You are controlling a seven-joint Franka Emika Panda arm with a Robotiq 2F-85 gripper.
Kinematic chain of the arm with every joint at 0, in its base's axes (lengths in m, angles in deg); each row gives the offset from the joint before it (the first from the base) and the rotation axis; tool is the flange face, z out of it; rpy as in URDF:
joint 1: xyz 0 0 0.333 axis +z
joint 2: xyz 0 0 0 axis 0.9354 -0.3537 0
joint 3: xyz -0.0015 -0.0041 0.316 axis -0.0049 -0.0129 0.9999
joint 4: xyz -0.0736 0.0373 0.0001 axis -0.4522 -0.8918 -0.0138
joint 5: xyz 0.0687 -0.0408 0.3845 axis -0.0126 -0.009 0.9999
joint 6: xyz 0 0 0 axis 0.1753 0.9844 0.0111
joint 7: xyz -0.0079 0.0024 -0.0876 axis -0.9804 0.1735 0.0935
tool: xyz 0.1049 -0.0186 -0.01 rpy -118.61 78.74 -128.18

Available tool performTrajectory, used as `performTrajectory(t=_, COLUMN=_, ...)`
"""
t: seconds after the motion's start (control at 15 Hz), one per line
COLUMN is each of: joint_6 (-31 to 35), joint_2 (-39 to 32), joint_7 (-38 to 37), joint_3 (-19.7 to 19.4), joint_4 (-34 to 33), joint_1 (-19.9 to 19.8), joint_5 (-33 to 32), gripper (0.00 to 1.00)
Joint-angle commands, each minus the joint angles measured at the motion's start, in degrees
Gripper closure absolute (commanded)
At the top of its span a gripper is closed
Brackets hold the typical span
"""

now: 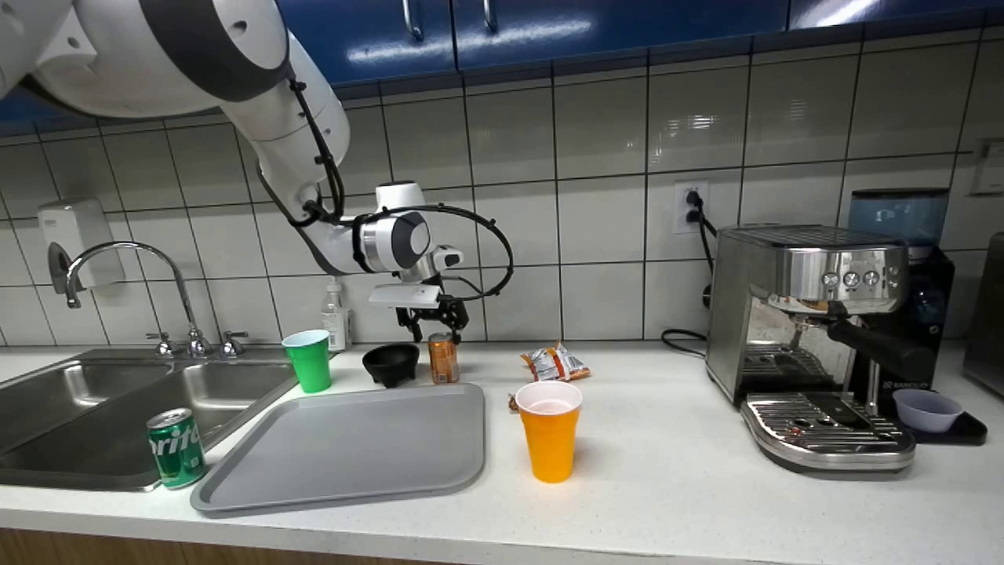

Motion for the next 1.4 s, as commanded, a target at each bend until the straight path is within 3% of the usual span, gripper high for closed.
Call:
performTrajectory(t=0.0, joint_6=-2.7, joint_2=-2.6, joint_7=-2.0, joint_3=-1.1, joint_4=-4.8, joint_1=0.8, joint_5=0.2, gripper=0.00)
performTrajectory(t=0.8, joint_6=-4.1, joint_2=-3.0, joint_7=-2.4, joint_3=-1.2, joint_4=-5.4, joint_1=0.7, joint_5=0.2, gripper=0.00)
performTrajectory(t=0.87, joint_6=-4.2, joint_2=-3.0, joint_7=-2.5, joint_3=-1.3, joint_4=-5.4, joint_1=0.7, joint_5=0.2, gripper=0.25)
performTrajectory(t=0.93, joint_6=-4.4, joint_2=-2.9, joint_7=-2.4, joint_3=-1.1, joint_4=-5.4, joint_1=0.6, joint_5=0.3, gripper=0.26)
performTrajectory(t=1.2, joint_6=-4.5, joint_2=-2.4, joint_7=-2.6, joint_3=-1.4, joint_4=-4.8, joint_1=0.8, joint_5=0.1, gripper=0.58)
performTrajectory(t=1.33, joint_6=-4.3, joint_2=-1.9, joint_7=-2.7, joint_3=-1.6, joint_4=-4.1, joint_1=0.9, joint_5=-0.1, gripper=0.63)
